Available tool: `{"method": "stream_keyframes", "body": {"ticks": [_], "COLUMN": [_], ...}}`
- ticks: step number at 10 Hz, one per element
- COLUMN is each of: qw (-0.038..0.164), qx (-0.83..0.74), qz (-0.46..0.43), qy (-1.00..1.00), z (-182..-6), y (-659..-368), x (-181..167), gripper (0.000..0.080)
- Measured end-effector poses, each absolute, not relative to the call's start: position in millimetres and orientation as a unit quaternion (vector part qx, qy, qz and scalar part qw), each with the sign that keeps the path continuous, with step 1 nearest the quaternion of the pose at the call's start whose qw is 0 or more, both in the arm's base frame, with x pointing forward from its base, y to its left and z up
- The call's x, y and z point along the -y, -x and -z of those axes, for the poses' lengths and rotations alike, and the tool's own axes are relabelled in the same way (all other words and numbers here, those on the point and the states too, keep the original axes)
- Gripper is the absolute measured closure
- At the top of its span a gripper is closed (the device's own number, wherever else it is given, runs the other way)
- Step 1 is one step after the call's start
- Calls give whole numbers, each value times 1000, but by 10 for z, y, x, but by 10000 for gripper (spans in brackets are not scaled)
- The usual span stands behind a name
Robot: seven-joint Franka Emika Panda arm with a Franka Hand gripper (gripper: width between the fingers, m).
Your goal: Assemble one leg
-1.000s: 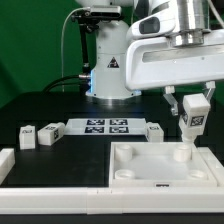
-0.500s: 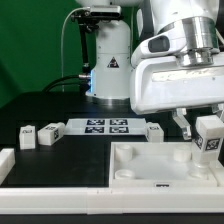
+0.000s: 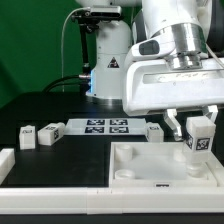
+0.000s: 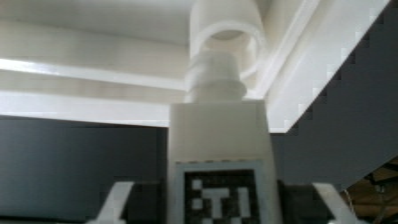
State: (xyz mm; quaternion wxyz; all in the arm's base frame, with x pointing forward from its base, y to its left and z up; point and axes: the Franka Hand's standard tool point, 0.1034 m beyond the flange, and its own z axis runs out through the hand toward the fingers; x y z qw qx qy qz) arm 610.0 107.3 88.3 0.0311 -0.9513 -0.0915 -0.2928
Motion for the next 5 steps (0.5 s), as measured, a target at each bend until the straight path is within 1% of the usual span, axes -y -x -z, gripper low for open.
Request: {"method": "stream_keyframes", "body": {"ticks": [5], "qw": [33], "qx": [96], "qz": [293], "qy": [951], "z": [-830], "y": [-6030], "x": [-1138], "gripper": [508]}}
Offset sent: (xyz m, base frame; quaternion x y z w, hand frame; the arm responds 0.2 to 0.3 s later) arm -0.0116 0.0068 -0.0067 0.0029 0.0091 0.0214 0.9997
